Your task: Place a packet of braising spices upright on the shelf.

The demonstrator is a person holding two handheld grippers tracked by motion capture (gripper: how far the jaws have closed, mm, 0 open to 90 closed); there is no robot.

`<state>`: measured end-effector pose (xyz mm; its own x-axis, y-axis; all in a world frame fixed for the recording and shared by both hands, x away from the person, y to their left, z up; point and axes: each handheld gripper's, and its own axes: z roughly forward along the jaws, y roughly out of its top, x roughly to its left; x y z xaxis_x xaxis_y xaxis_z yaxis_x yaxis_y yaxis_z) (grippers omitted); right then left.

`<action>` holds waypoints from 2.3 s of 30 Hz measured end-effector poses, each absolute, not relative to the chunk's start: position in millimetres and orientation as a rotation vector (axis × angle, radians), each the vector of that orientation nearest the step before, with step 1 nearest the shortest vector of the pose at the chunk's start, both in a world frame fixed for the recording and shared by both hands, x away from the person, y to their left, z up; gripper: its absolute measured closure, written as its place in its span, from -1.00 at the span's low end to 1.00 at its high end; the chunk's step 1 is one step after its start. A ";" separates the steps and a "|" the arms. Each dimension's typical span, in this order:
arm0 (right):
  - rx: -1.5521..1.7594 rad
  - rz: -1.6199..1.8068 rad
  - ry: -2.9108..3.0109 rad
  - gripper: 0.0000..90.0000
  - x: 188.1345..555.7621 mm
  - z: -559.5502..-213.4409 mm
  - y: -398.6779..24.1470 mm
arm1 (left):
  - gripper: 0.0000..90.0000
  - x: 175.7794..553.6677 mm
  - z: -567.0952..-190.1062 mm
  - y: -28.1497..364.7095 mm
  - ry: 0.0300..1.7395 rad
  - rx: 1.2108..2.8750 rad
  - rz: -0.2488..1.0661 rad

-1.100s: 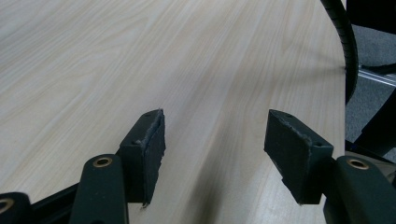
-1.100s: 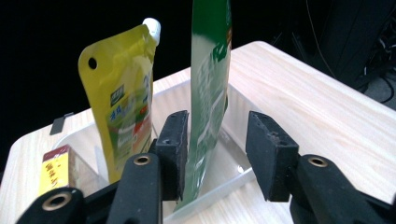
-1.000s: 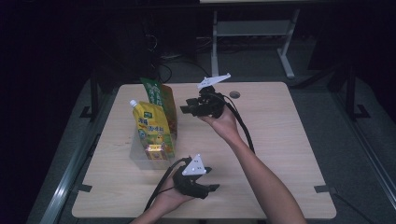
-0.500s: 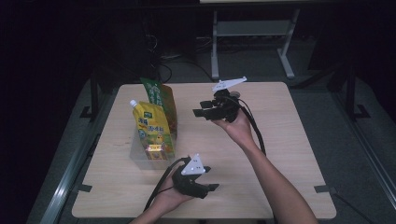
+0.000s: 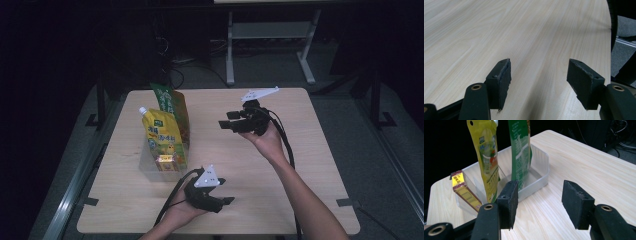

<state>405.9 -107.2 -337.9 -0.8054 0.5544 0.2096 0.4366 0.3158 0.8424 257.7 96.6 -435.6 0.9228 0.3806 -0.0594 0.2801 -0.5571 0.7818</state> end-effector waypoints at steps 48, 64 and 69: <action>1.115 1.502 2.407 -0.10 361.1 -377.7 -183.3 | -0.30 260.3 -435.2 99.0 0.473 2.193 0.160; 1.190 1.474 2.380 -0.15 345.2 -393.7 -207.4 | -0.31 260.7 -435.4 101.0 0.487 2.187 0.163; 1.209 1.462 2.378 -0.15 340.3 -400.5 -212.1 | -0.31 259.8 -436.1 101.3 0.497 2.183 0.159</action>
